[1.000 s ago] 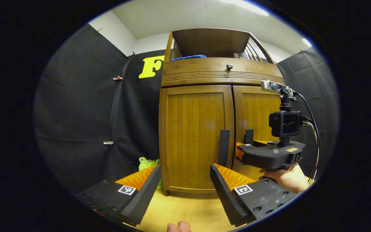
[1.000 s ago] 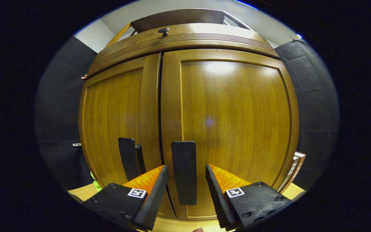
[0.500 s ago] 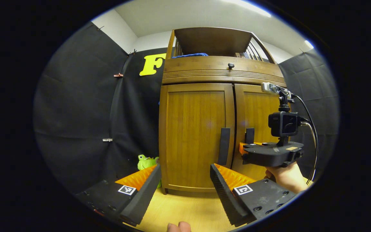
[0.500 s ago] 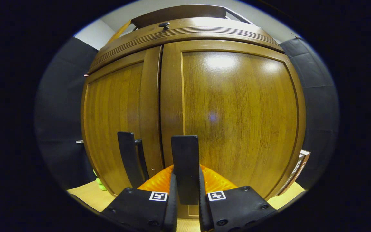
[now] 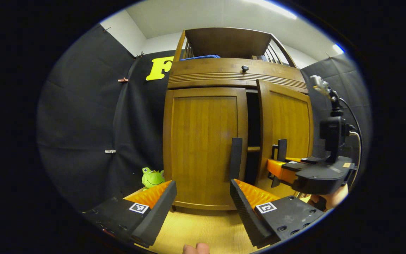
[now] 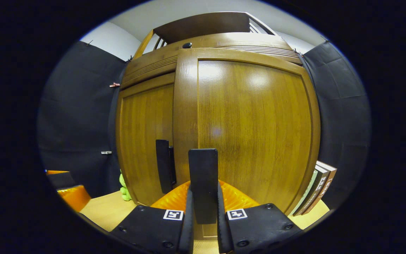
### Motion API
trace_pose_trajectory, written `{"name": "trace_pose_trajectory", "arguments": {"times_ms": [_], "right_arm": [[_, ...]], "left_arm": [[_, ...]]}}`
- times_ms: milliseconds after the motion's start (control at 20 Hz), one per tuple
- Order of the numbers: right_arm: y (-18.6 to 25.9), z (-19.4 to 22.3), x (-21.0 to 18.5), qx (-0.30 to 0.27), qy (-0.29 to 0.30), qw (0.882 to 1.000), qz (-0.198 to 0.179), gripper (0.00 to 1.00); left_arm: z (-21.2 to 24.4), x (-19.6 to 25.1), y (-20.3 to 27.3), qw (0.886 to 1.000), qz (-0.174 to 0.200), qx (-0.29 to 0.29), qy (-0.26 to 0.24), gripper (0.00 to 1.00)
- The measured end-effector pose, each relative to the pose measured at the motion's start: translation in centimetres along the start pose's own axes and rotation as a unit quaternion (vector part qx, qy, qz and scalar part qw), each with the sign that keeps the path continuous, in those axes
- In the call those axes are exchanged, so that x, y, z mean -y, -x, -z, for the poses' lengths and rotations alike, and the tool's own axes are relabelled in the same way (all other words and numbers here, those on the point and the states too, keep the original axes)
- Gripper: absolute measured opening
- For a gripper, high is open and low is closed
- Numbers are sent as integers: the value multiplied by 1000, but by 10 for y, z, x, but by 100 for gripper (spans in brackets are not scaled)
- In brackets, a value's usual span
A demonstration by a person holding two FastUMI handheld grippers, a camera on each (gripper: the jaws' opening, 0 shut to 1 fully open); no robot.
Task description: Open the right door of the double-door shoe cabinet with the right hand, and open the left door with the left hand.
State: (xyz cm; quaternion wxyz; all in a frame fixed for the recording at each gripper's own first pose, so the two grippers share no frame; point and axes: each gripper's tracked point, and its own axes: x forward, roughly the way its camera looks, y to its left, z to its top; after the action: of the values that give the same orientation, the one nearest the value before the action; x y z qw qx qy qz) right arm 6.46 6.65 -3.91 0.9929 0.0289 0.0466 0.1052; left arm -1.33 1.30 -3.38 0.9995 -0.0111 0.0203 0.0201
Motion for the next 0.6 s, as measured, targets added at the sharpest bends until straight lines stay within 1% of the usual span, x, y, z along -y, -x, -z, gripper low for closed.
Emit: {"name": "trace_pose_trajectory", "arguments": {"times_ms": [50,100,200,250,300,350,400,450,500,600], "right_arm": [[9,-1,2,2,-1,1000,-5,30],[18,-3,4,4,0,1000,-11,27],[36,-5,9,7,-1,1000,-20,26],[46,-6,13,8,-1,1000,-24,34],[56,-7,16,10,-4,1000,-27,34],[64,-7,20,12,-5,999,-29,26],[72,-8,26,14,-7,999,-31,30],[80,-9,31,17,-7,999,-31,30],[88,-10,35,18,-8,999,-31,26],[104,-13,45,20,-12,999,-30,26]], "left_arm": [[-1,3,-1,1000,2,2,0,95],[-2,6,-2,1000,4,4,1,95],[0,11,-5,1000,8,6,-1,94],[2,14,-7,1000,10,6,-2,95],[3,17,-9,1000,11,5,-3,94],[3,20,-11,1000,14,4,-4,93],[4,24,-13,1000,18,4,-5,95],[4,28,-15,1000,22,5,-7,94],[4,32,-17,1000,26,7,-6,95],[7,40,-22,999,33,8,-9,93]]}}
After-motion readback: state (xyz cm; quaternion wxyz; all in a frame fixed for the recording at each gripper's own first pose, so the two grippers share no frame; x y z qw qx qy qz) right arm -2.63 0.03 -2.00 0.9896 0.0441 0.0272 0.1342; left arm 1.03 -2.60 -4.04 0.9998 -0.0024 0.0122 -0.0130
